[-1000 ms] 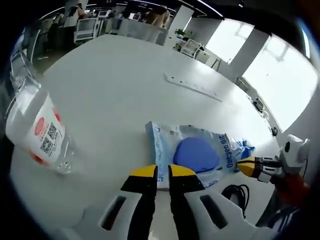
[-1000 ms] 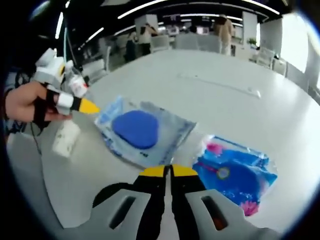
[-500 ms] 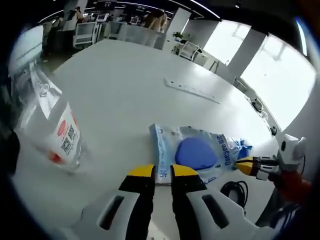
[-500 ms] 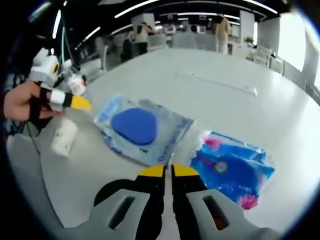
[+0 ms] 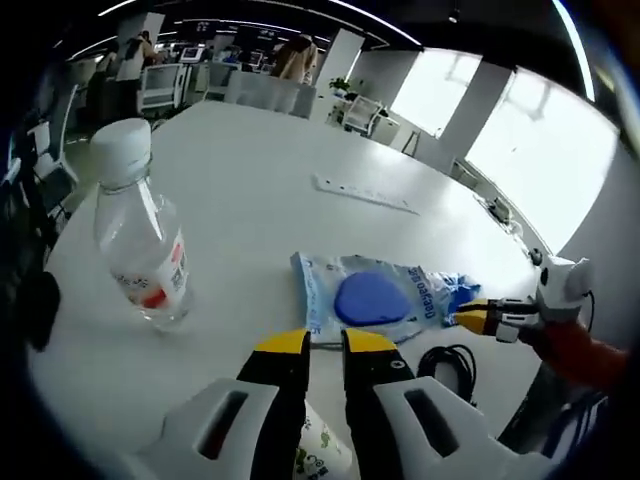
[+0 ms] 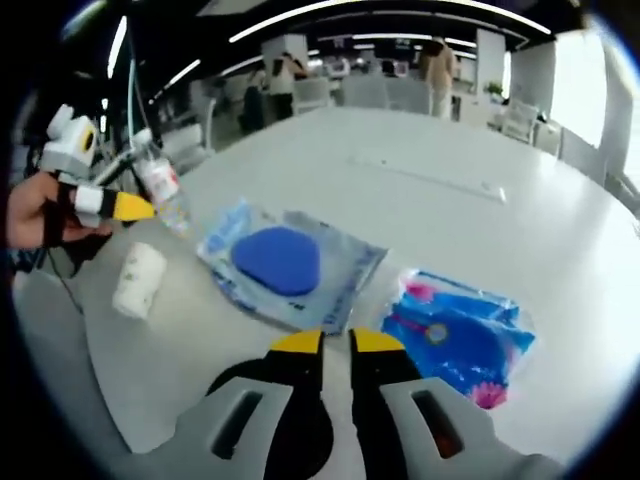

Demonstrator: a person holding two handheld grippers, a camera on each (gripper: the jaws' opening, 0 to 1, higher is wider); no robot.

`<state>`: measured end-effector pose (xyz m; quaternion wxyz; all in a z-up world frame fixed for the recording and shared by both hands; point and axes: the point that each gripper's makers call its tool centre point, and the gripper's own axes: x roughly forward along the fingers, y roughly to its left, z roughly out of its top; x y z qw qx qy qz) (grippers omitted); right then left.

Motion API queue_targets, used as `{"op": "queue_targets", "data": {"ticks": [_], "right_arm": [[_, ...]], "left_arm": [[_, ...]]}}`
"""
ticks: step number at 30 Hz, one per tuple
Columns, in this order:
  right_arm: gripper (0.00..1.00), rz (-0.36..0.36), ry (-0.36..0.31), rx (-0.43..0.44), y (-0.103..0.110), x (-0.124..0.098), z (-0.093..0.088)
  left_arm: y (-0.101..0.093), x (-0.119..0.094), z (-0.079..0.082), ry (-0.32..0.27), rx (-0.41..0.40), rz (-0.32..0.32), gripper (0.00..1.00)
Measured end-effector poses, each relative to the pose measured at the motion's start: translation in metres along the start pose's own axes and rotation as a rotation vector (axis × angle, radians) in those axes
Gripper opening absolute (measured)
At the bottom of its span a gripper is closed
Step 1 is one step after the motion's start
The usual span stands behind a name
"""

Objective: Arrange the tabletop items into an orderly group along one side of the table until the central work area is clear of visible clutter.

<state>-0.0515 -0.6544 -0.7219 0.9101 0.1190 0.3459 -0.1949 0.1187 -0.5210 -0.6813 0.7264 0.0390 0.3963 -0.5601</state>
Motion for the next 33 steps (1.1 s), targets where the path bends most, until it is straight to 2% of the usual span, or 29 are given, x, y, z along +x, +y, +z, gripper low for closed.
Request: {"op": "queue_targets", "data": {"ticks": [6, 12, 18, 25, 27, 29, 33], "right_arm": [[0.08, -0.004, -0.014, -0.001, 0.007, -0.013, -0.007], [0.09, -0.009, -0.015, 0.014, 0.014, -0.023, -0.022], [0.09, -0.010, -0.026, 0.054, 0.023, -0.035, -0.035], [0.10, -0.007, -0.040, 0.061, 0.025, -0.041, -0.037], [0.13, 0.013, -0.035, 0.055, 0.031, -0.042, -0.040], [0.17, 0.032, -0.034, 0.056, 0.038, -0.043, -0.044], [0.22, 0.060, -0.040, 0.067, 0.051, -0.049, -0.049]], "left_arm": [[-0.003, -0.023, -0.003, -0.022, 0.041, -0.006, 0.12], [0.002, -0.045, -0.018, -0.035, 0.025, 0.007, 0.16], [0.015, -0.062, -0.043, -0.018, -0.047, 0.060, 0.23], [0.030, -0.064, -0.070, 0.030, -0.177, 0.103, 0.28], [0.031, -0.063, -0.075, 0.042, -0.212, 0.110, 0.33], [0.031, -0.060, -0.078, 0.044, -0.268, 0.098, 0.33], [0.029, -0.055, -0.081, 0.059, -0.319, 0.094, 0.36]]}}
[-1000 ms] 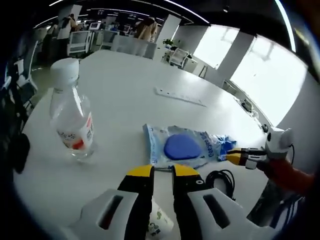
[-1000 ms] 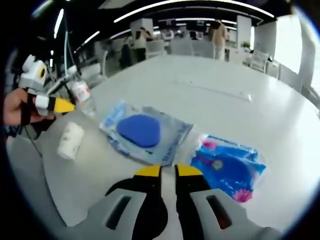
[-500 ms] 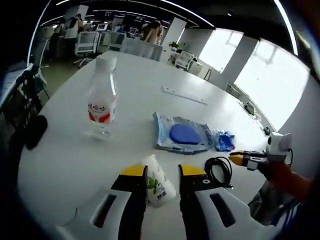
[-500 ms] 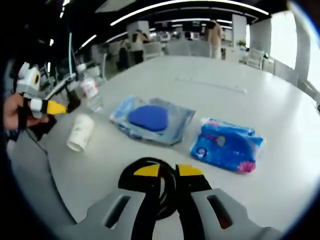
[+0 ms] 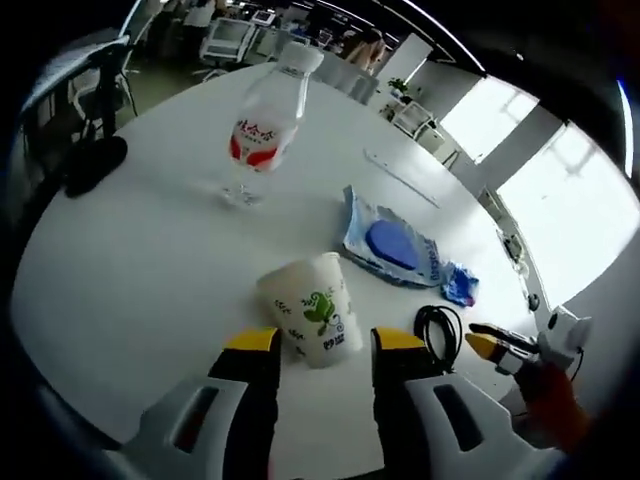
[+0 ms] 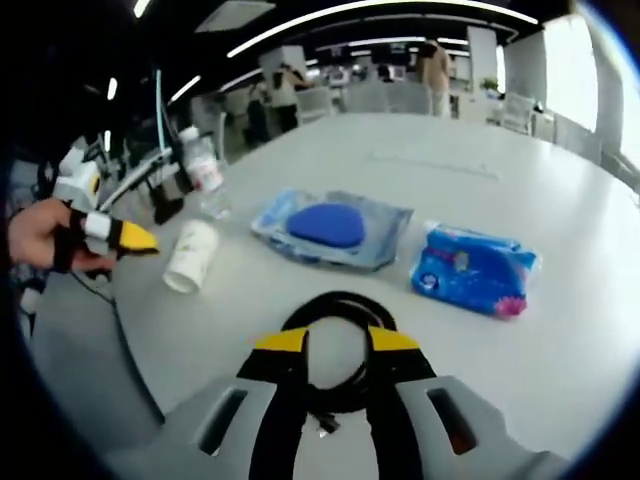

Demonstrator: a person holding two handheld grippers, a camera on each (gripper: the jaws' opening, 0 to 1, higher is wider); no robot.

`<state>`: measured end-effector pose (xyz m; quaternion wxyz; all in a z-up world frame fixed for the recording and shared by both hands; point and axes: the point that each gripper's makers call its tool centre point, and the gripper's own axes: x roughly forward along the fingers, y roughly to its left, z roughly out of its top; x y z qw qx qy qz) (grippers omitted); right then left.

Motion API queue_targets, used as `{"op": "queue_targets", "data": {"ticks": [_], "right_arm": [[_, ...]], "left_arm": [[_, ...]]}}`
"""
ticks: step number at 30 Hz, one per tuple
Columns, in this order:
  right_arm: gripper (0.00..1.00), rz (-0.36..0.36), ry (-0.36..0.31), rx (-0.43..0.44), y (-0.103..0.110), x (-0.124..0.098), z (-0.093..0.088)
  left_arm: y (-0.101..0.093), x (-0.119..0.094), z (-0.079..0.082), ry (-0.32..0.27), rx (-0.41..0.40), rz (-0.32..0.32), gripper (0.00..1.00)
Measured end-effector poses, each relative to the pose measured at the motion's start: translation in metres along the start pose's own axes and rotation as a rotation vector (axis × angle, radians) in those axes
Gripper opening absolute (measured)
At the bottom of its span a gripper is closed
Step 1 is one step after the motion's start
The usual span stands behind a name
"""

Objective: Arrange the tabletop items into an orderly group along one side of the table until the central work area is clear of visible clutter.

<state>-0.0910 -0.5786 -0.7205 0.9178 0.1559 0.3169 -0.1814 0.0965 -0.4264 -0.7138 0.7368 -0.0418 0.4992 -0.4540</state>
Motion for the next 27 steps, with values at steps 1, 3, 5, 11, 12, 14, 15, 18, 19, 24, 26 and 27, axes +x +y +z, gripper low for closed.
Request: {"op": "queue_targets", "data": {"ticks": [1, 3, 5, 11, 12, 14, 15, 18, 19, 24, 26, 27], "right_arm": [[0.24, 0.008, -0.003, 0.003, 0.004, -0.002, -0.001], [0.26, 0.012, -0.008, 0.002, 0.009, -0.006, -0.004], [0.28, 0.012, -0.013, 0.013, 0.011, -0.009, -0.006], [0.33, 0.014, -0.014, 0.043, 0.019, -0.021, -0.019], [0.33, 0.011, -0.008, 0.046, 0.019, -0.022, -0.024], [0.33, 0.014, 0.000, 0.065, 0.021, -0.025, -0.029], [0.33, 0.021, 0.001, 0.073, 0.023, -0.026, -0.030], [0.33, 0.029, 0.003, 0.073, 0.028, -0.029, -0.031], [0.33, 0.032, 0.001, 0.073, 0.030, -0.030, -0.031], [0.33, 0.046, -0.002, 0.068, 0.039, -0.031, -0.028], [0.33, 0.049, 0.000, 0.062, 0.042, -0.031, -0.029], [0.33, 0.053, 0.003, 0.060, 0.044, -0.031, -0.029]], "left_arm": [[0.000, 0.001, -0.001, 0.004, -0.012, 0.000, 0.36], [-0.002, 0.002, -0.004, 0.016, -0.031, 0.003, 0.38], [-0.001, 0.005, -0.005, 0.025, -0.061, 0.009, 0.39], [0.004, 0.014, -0.006, 0.045, -0.101, 0.036, 0.43], [0.004, 0.014, -0.007, 0.047, -0.104, 0.040, 0.43], [0.002, 0.015, -0.007, 0.040, -0.129, 0.032, 0.42], [0.002, 0.017, -0.010, 0.046, -0.158, 0.035, 0.42], [0.001, 0.020, -0.012, 0.051, -0.159, 0.041, 0.42], [0.000, 0.021, -0.013, 0.055, -0.157, 0.042, 0.43], [-0.005, 0.028, -0.015, 0.075, -0.149, 0.046, 0.43], [-0.005, 0.030, -0.016, 0.084, -0.146, 0.053, 0.43], [-0.004, 0.031, -0.017, 0.089, -0.144, 0.057, 0.43]]}}
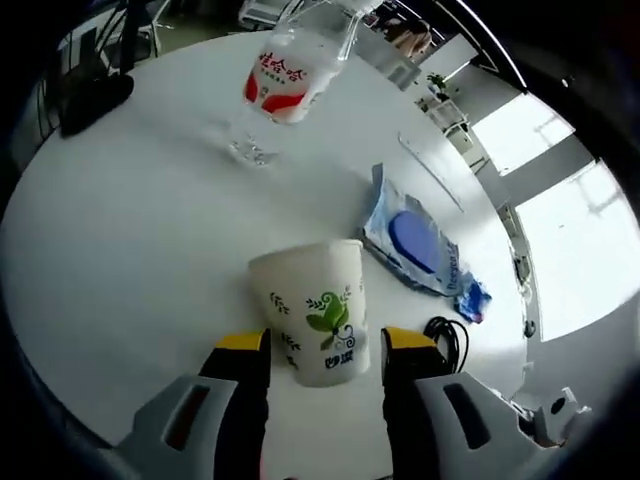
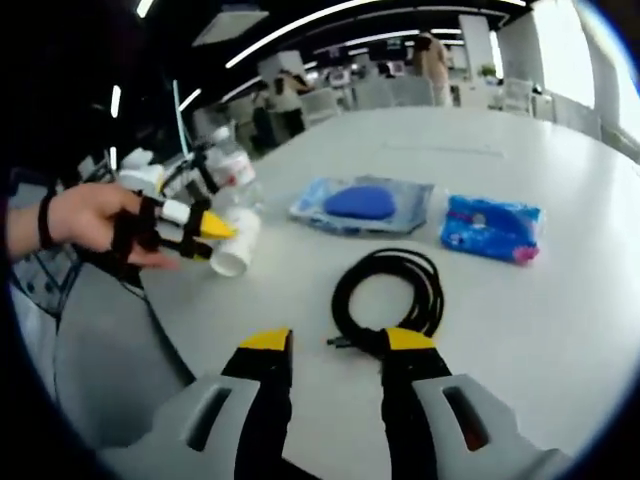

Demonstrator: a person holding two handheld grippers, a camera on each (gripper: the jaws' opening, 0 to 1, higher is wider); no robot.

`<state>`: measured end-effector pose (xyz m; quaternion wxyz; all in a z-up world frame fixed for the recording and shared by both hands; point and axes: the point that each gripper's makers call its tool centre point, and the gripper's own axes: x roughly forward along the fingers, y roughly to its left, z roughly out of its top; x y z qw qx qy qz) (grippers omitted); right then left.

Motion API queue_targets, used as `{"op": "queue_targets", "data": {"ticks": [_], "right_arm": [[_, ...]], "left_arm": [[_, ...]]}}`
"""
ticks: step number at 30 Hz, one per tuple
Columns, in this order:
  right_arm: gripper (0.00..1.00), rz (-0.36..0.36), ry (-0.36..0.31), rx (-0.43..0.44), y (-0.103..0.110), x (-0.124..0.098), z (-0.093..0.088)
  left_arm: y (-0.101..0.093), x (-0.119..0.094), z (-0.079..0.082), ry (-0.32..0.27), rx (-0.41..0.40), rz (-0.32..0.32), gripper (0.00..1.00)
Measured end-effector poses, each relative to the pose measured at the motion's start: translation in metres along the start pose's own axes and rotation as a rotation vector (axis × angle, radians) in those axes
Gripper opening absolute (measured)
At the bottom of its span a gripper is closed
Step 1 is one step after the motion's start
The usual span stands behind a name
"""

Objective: Arrange the tabletop items into an orderly group along one side of the table until the central work area is clear of visible clutter.

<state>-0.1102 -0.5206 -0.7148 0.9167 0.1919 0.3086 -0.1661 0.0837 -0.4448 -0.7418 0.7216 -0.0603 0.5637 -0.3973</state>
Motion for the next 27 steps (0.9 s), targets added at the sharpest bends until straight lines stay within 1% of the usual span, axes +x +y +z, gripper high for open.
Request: {"op": "queue_targets", "data": {"ticks": [3, 5, 8, 11, 13, 17, 19, 20, 21, 22, 24, 27], "right_arm": [[0.33, 0.011, -0.002, 0.004, 0.005, 0.000, 0.000], [0.33, 0.025, -0.009, 0.016, 0.008, 0.001, 0.002], [0.33, 0.029, -0.005, 0.004, 0.011, 0.001, 0.004], [0.32, 0.032, -0.011, 0.003, 0.010, 0.000, 0.007], [0.32, 0.031, -0.009, -0.001, 0.009, 0.000, 0.007], [0.32, 0.036, -0.006, -0.006, 0.009, 0.000, 0.007], [0.31, 0.040, -0.005, -0.008, 0.010, 0.000, 0.006], [0.31, 0.045, -0.004, -0.009, 0.011, 0.001, 0.006], [0.31, 0.050, -0.004, -0.009, 0.012, 0.001, 0.006], [0.31, 0.060, -0.004, -0.008, 0.015, 0.003, 0.006], [0.30, 0.081, -0.004, -0.009, 0.022, 0.005, 0.007], [0.30, 0.107, -0.004, -0.013, 0.031, 0.010, 0.009]], "left_arm": [[0.000, 0.002, 0.000, 0.005, 0.005, 0.006, 0.42], [0.000, 0.005, -0.001, 0.016, 0.025, 0.014, 0.41], [0.001, 0.007, -0.002, 0.020, 0.041, 0.016, 0.39], [-0.001, 0.008, 0.000, 0.021, 0.055, -0.003, 0.38], [-0.004, 0.007, 0.000, 0.011, 0.048, -0.026, 0.37], [-0.008, 0.001, -0.003, 0.004, 0.112, -0.047, 0.37], [-0.007, -0.001, -0.005, 0.009, 0.162, -0.050, 0.37], [-0.008, -0.003, -0.008, 0.010, 0.222, -0.059, 0.37], [-0.008, -0.005, -0.010, 0.012, 0.259, -0.063, 0.37], [-0.008, -0.008, -0.013, 0.016, 0.325, -0.061, 0.37], [-0.004, -0.010, -0.020, 0.027, 0.428, -0.056, 0.37], [-0.002, -0.013, -0.031, 0.043, 0.511, -0.064, 0.37]]}}
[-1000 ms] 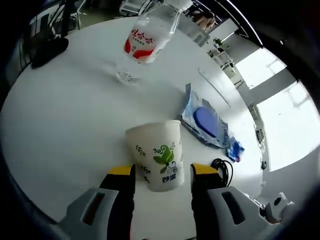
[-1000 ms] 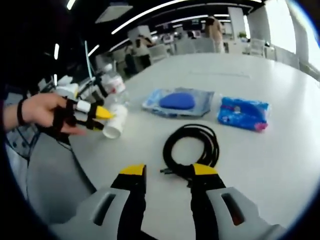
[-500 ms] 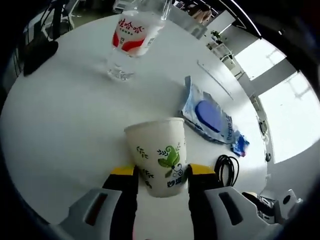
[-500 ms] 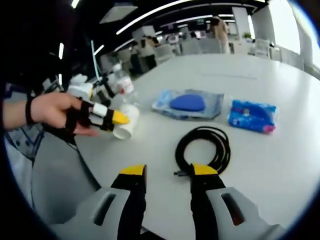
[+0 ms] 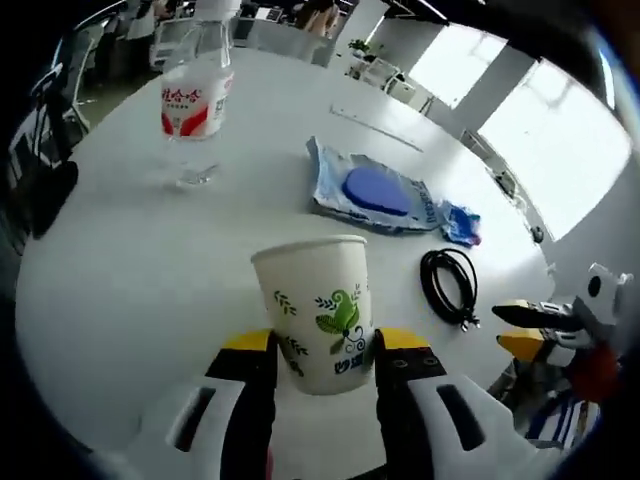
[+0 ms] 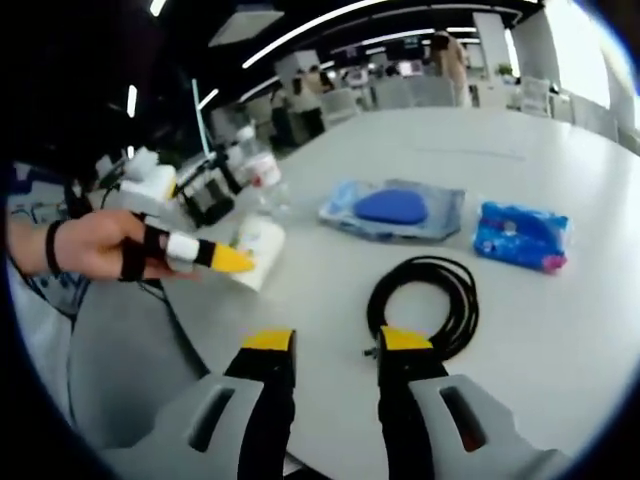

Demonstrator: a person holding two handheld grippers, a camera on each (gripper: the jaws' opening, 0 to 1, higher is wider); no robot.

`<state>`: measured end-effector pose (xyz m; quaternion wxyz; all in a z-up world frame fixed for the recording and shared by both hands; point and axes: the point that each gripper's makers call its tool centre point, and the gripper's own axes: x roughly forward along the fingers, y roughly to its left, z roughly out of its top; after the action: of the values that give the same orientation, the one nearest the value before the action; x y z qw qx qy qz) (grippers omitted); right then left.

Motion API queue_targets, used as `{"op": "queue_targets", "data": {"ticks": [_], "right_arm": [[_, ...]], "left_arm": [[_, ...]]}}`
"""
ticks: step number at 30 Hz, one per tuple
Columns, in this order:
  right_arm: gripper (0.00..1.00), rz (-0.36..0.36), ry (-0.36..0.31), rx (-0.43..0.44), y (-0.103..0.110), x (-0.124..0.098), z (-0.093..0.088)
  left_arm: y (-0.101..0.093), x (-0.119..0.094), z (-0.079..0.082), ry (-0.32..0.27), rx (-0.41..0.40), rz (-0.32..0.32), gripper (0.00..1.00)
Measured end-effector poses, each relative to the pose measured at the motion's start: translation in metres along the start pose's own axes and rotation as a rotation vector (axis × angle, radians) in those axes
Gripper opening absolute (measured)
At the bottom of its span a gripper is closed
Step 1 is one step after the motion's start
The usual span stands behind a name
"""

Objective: Arrange the tabletop items into an orderly group along one side of the table until the central work area is clear of visible clutter.

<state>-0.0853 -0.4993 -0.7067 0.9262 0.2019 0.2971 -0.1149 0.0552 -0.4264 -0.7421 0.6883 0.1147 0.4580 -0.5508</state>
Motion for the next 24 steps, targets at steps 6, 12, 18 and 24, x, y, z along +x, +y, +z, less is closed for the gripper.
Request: {"op": "queue_targets", "data": {"ticks": [6, 12, 18, 24], "right_arm": [[0.30, 0.062, -0.006, -0.002, 0.021, 0.011, 0.007], [0.30, 0.110, 0.008, -0.033, 0.037, 0.019, 0.009], [0.30, 0.164, 0.027, -0.072, 0.055, 0.025, 0.007], [0.29, 0.255, 0.033, -0.052, 0.080, 0.027, 0.001]], "left_arm": [[-0.018, -0.004, -0.017, 0.012, 0.129, -0.060, 0.37], [-0.032, -0.008, -0.027, 0.017, 0.210, -0.101, 0.37], [-0.045, -0.013, -0.041, 0.053, 0.352, -0.158, 0.37], [-0.056, -0.018, -0.055, 0.078, 0.529, -0.198, 0.37]]}}
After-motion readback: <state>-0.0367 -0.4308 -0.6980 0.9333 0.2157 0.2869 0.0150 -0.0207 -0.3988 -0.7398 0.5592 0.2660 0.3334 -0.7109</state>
